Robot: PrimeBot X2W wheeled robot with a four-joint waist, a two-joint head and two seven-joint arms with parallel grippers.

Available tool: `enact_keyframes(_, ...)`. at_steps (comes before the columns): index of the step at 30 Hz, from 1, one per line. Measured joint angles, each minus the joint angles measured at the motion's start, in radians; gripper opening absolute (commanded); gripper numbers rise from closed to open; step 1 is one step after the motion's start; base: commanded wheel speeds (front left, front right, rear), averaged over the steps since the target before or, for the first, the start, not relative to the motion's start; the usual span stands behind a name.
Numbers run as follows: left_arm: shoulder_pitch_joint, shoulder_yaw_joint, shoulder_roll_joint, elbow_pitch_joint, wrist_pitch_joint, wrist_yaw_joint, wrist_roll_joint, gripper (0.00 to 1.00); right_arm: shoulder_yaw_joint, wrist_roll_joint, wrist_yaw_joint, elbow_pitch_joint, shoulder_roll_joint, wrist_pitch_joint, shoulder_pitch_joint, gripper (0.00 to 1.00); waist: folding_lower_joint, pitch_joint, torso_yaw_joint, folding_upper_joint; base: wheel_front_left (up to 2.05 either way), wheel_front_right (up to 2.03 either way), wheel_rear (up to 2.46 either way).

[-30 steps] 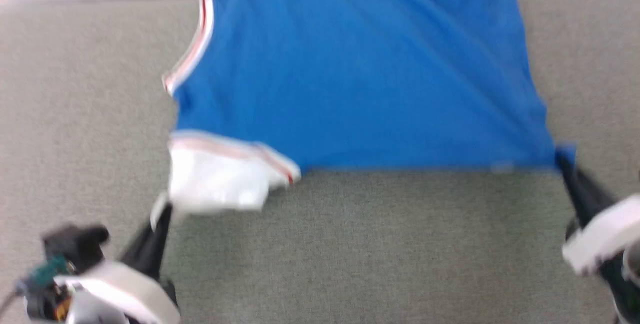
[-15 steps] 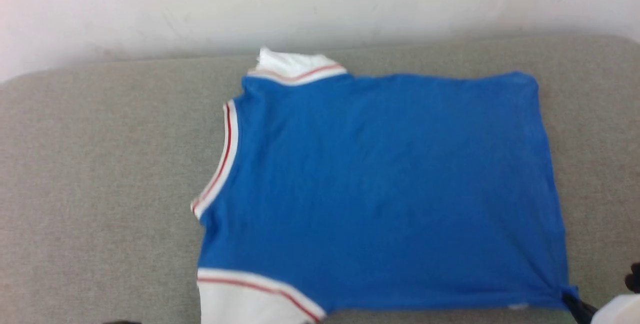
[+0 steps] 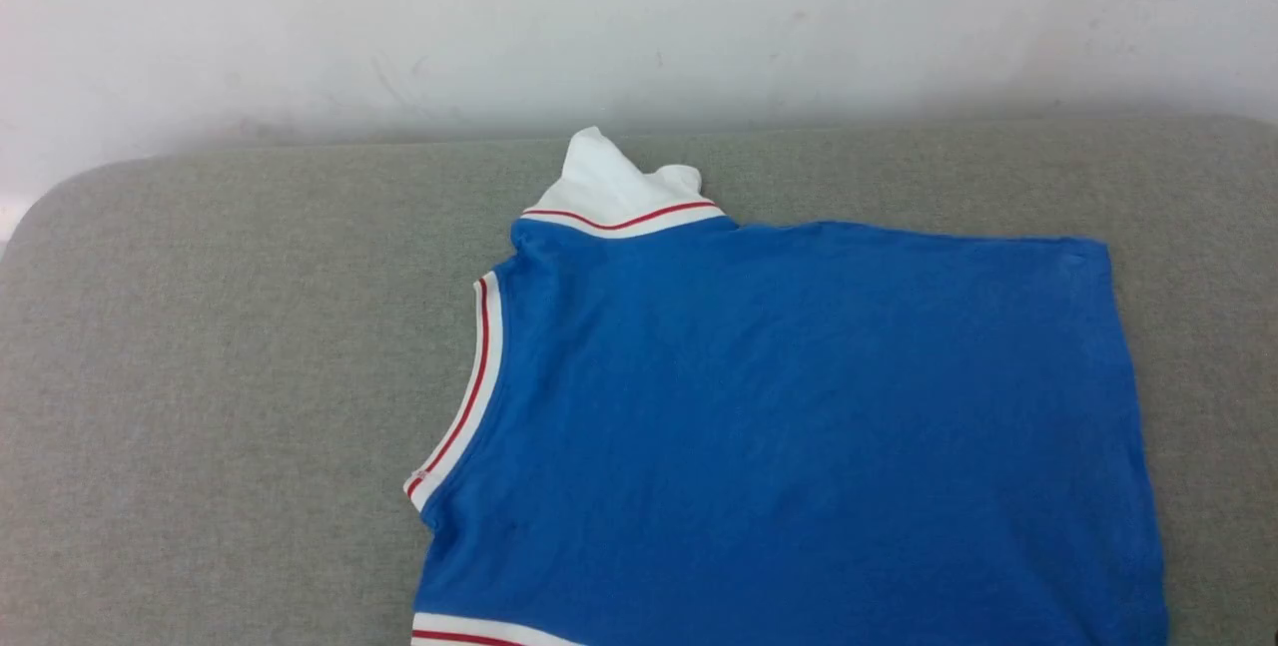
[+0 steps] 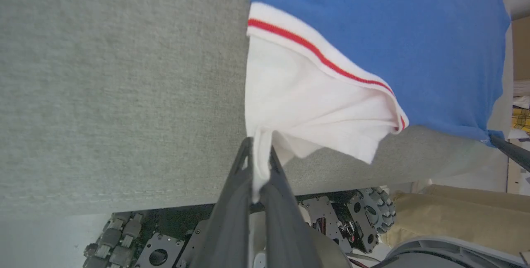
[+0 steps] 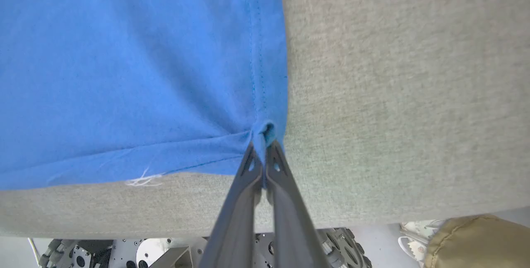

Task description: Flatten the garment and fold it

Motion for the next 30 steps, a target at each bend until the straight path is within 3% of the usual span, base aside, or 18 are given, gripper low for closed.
enact_keyframes(6, -0.096, 0.025, 0.028, -0.077, -0.073, -0.021, 0.075, 0.00, -0.036, -0.003, 0.000, -0.063, -0.006, -0.052, -0.039, 0.00, 0.0000, 0.009, 0.002, 0.0000, 0.00, 0.00, 0.00)
enact_keyframes(14, -0.378, 0.017, 0.057, -0.084, -0.138, -0.088, 0.166, 0.00, -0.063, -0.040, 0.001, -0.108, -0.021, -0.151, -0.245, 0.00, 0.0002, 0.083, -0.016, 0.0000, 0.00, 0.00, 0.00)
enact_keyframes(22, -0.589, -0.015, 0.062, 0.014, -0.156, -0.105, 0.236, 0.00, -0.027, -0.064, 0.001, -0.037, -0.045, -0.205, -0.410, 0.00, 0.0003, 0.200, -0.046, 0.0000, 0.00, 0.00, 0.00)
enact_keyframes(30, -0.706, -0.068, 0.047, 0.160, -0.187, -0.133, 0.287, 0.00, 0.005, -0.066, 0.001, 0.055, -0.054, -0.244, -0.476, 0.00, 0.0004, 0.306, -0.074, 0.0000, 0.00, 0.00, 0.00)
